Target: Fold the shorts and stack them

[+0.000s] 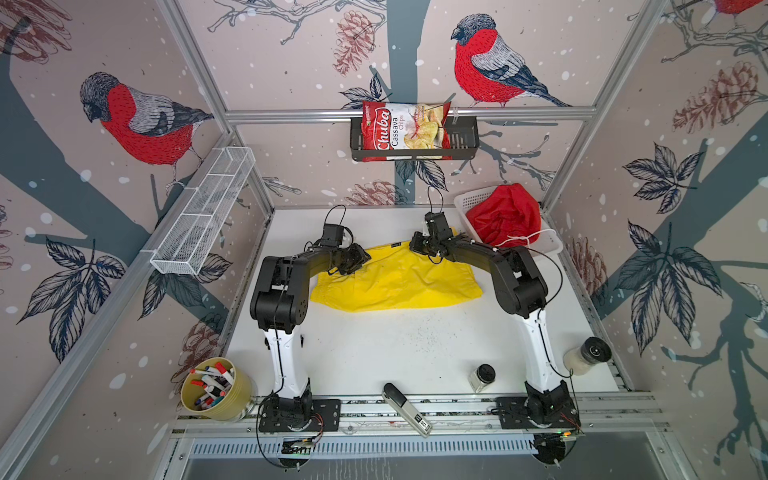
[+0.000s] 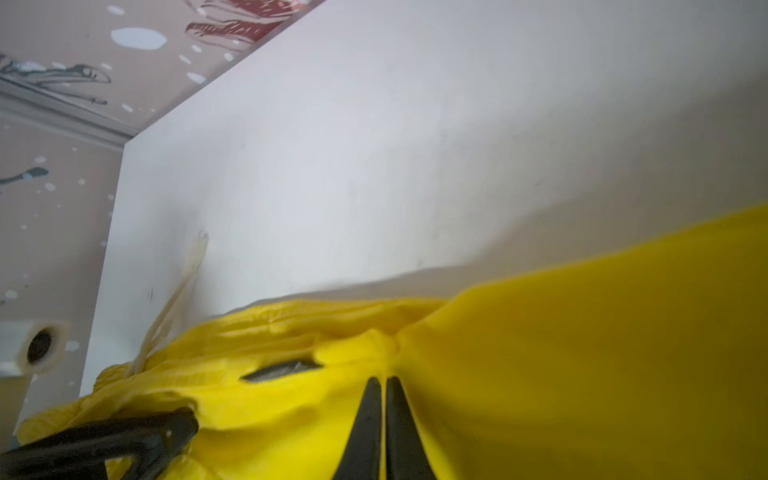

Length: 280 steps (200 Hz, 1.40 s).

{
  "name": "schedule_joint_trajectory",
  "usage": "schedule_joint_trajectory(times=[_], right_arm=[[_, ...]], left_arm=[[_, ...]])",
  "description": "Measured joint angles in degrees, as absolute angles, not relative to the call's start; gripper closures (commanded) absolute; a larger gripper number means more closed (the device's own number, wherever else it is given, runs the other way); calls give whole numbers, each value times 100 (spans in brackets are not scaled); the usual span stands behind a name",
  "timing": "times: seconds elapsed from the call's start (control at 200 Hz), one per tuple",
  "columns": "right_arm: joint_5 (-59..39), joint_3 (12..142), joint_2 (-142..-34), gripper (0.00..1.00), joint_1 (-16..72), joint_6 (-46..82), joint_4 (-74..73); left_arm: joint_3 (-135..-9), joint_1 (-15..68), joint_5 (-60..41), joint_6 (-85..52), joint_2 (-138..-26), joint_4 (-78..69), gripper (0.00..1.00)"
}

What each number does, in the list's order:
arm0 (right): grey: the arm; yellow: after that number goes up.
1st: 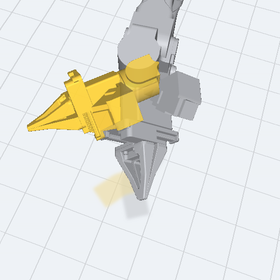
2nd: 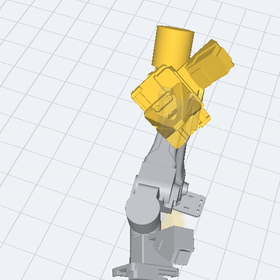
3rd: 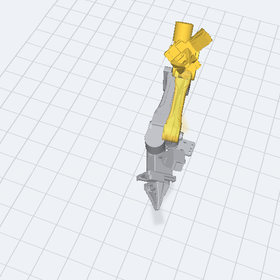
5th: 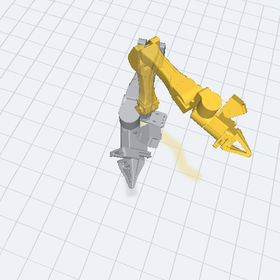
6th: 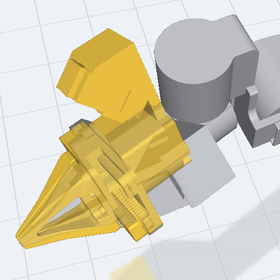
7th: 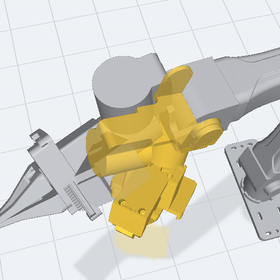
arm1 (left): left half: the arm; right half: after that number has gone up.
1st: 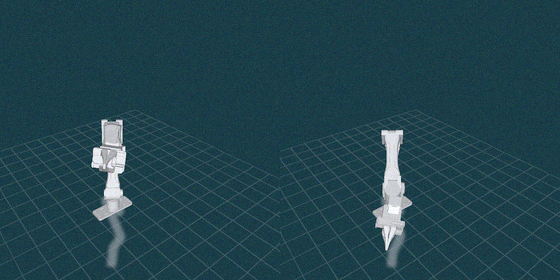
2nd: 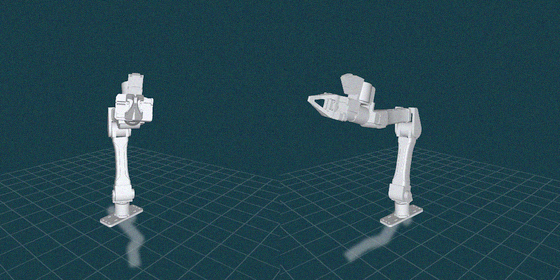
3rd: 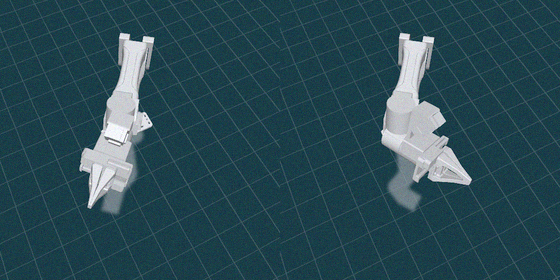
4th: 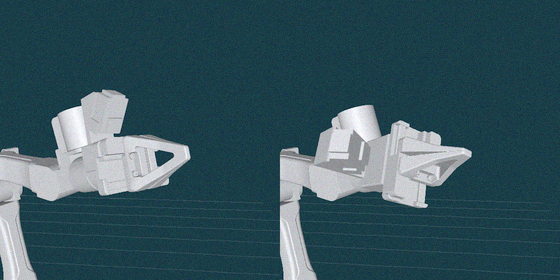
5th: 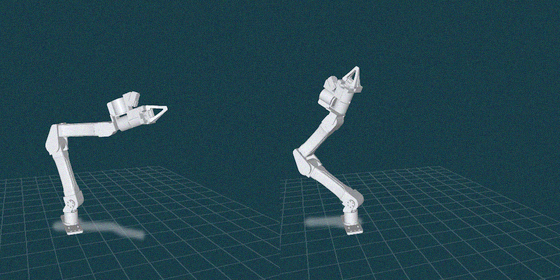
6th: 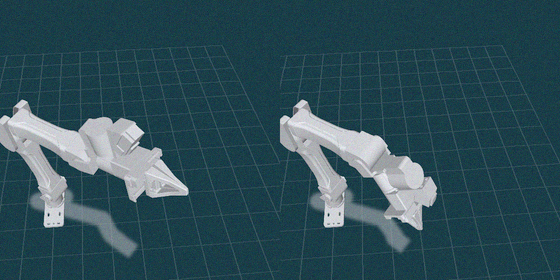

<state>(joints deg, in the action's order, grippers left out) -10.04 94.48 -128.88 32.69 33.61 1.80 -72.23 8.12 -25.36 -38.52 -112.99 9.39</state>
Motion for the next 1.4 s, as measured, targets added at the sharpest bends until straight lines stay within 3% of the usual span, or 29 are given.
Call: schedule_joint_trajectory(times=[0.105, 0.245, 0.365, 0.4, 0.635, 0.925, 1.106, 1.251, 1.401], right_arm=[[-357, 9094, -12086, 71, 3826, 2895, 211], [537, 8552, -11380, 32, 4751, 2071, -49], [1094, 8394, -11406, 16, 5533, 1291, -128], [1216, 8431, -11478, 0, 5739, 1087, -176], [1772, 9310, -12523, 1, 6678, -130, -298], [1765, 10239, -13629, 0, 6971, -755, -333], [1278, 10436, -13891, 6, 6834, -548, -80], [1133, 10398, -13891, 1, 6779, -314, -80], [1061, 10097, -13716, 1, 6724, -207, -56]], left_arm=[[-7509, 797, -2265, -3793, -10626, 1417, 46], [-7518, 694, -1905, -3747, -9572, 1688, 42], [-6890, 331, -1431, -3913, -8748, 2043, 39], [-6646, 180, -1315, -3924, -8554, 2145, 38], [-5004, -926, -1223, -4032, -7780, 2554, 32], [-4316, -1035, -1485, -3865, -7966, 2318, 29], [-4123, -1028, -1599, -3854, -8405, 1990, 32], [-4016, -1024, -1839, -3868, -8591, 1433, 47], [-3920, -746, -1949, -3907, -8654, 1057, 57]])
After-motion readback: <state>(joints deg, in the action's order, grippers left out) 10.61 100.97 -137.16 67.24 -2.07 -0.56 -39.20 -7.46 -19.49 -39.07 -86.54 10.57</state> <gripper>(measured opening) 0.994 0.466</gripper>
